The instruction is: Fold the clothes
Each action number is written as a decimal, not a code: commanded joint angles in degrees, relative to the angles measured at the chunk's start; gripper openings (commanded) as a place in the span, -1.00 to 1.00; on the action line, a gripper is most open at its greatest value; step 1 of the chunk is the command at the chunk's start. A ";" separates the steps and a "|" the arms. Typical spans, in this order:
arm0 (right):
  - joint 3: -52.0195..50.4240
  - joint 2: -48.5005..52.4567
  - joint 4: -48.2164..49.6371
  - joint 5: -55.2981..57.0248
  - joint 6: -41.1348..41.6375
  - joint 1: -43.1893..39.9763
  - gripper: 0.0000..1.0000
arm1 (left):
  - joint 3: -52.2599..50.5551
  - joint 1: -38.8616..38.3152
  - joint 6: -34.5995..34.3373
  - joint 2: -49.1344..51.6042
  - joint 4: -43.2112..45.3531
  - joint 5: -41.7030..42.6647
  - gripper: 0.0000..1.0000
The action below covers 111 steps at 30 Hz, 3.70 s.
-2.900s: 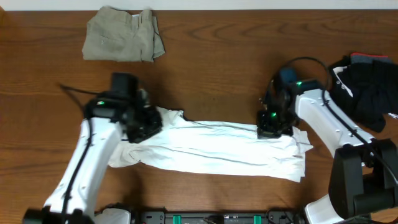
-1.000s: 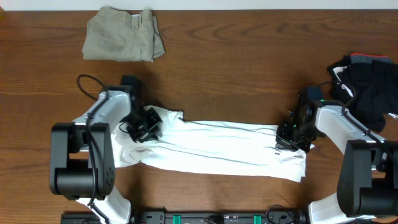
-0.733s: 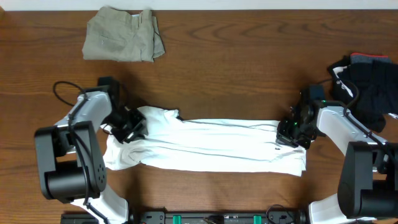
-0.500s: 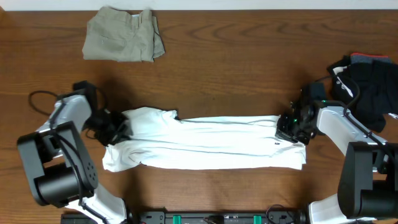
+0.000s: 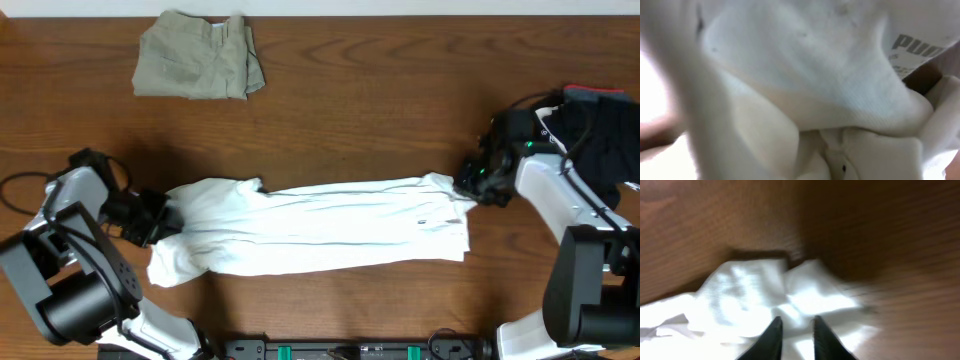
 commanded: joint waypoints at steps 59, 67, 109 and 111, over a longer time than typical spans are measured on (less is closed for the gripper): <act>-9.75 0.92 2.40 -16.48 -25.68 -8.61 0.99 | -0.42 -10.64 5.35 -31.87 -10.95 2.80 0.96; -13.51 5.51 5.88 -19.23 -23.89 -2.40 0.98 | -0.42 -10.64 6.40 -31.87 -10.99 2.82 0.96; -9.84 8.24 2.71 -14.19 -10.62 0.35 -0.98 | -0.42 -10.64 6.40 -31.85 -12.28 2.82 0.96; -6.97 8.24 2.29 -14.12 -10.62 -0.52 -0.98 | -0.42 -10.64 6.40 -31.85 -12.28 2.82 0.96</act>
